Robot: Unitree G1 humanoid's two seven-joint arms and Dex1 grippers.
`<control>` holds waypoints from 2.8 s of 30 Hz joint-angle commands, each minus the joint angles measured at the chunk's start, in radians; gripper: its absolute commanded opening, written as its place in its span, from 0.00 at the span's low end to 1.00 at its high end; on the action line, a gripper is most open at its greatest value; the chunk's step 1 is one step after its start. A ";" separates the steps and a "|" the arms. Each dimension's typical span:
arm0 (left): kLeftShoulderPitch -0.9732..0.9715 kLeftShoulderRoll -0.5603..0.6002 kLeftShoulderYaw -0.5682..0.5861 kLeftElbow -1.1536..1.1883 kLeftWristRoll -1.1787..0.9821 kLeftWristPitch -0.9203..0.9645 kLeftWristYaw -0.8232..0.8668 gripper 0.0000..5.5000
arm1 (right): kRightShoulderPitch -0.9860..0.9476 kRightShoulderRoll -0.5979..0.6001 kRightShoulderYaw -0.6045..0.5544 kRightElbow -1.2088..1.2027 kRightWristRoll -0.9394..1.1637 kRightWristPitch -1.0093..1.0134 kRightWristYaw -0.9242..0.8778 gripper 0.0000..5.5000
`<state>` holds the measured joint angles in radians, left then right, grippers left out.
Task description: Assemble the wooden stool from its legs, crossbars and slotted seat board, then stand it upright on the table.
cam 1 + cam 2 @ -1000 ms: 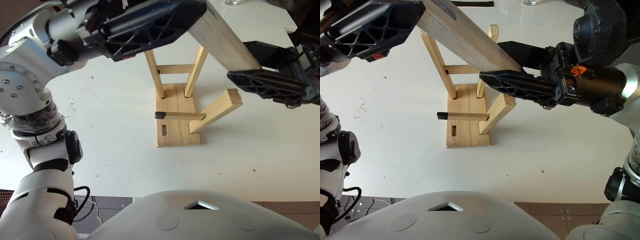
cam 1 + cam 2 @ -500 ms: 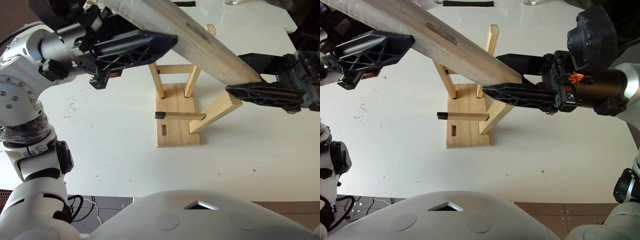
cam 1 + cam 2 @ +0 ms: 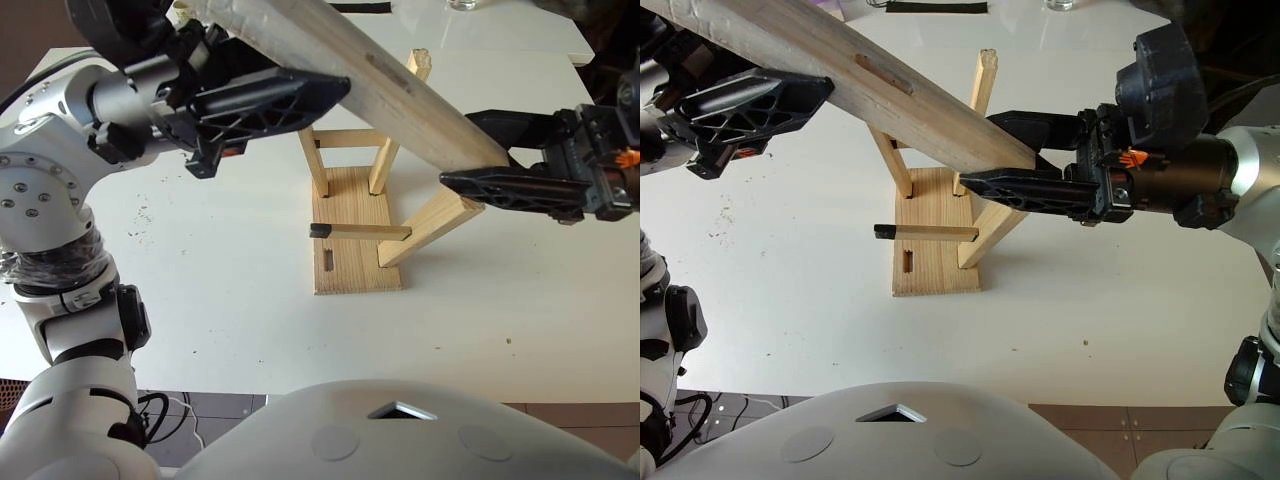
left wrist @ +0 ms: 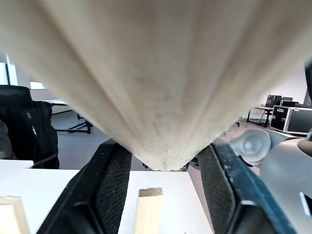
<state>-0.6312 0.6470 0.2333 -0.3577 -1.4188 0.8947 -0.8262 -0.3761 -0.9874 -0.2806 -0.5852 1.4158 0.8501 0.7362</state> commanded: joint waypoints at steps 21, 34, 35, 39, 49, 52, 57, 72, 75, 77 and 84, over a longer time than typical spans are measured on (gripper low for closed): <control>0.077 0.373 0.062 0.159 0.362 -0.141 -0.348 0.37 | 0.401 0.000 -0.386 0.173 -0.216 0.002 0.175 0.53; 0.456 0.367 0.067 0.065 0.596 -0.376 -0.579 0.37 | 0.467 0.021 -0.302 0.133 -0.378 -0.078 0.239 0.53; 0.476 0.362 0.064 0.054 0.606 -0.385 -0.578 0.37 | 0.461 0.019 -0.296 0.135 -0.384 -0.081 0.243 0.53; 0.535 0.343 0.034 0.066 0.686 -0.450 -0.583 0.37 | 0.427 0.013 -0.247 0.143 -0.429 -0.101 0.254 0.53; 0.552 0.280 -0.014 0.041 0.692 -0.443 -0.532 0.37 | 0.371 0.025 -0.185 0.152 -0.449 -0.097 0.259 0.53; 0.563 0.284 -0.037 0.035 0.712 -0.452 -0.541 0.37 | 0.370 0.037 -0.197 0.143 -0.427 -0.086 0.243 0.53; 0.605 0.288 -0.083 0.013 0.747 -0.468 -0.548 0.37 | 0.403 0.055 -0.208 0.113 -0.426 -0.090 0.218 0.53; 0.533 0.315 -0.134 0.077 0.780 -0.501 -0.506 0.37 | 0.456 0.078 -0.216 0.066 -0.446 -0.110 0.193 0.53; 0.519 0.320 -0.133 0.086 0.781 -0.490 -0.509 0.37 | 0.462 0.081 -0.218 0.059 -0.445 -0.112 0.189 0.53; 0.518 0.328 -0.139 0.089 0.795 -0.494 -0.517 0.37 | 0.465 0.082 -0.219 0.055 -0.444 -0.115 0.185 0.53; 0.514 0.347 -0.187 0.113 0.851 -0.507 -0.524 0.37 | 0.485 0.086 -0.219 0.033 -0.447 -0.124 0.175 0.53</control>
<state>-0.1278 0.9535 0.0839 -0.2664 -0.6546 0.3712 -1.3549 0.1040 -0.9046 -0.4916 -0.5355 0.9786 0.7356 0.9166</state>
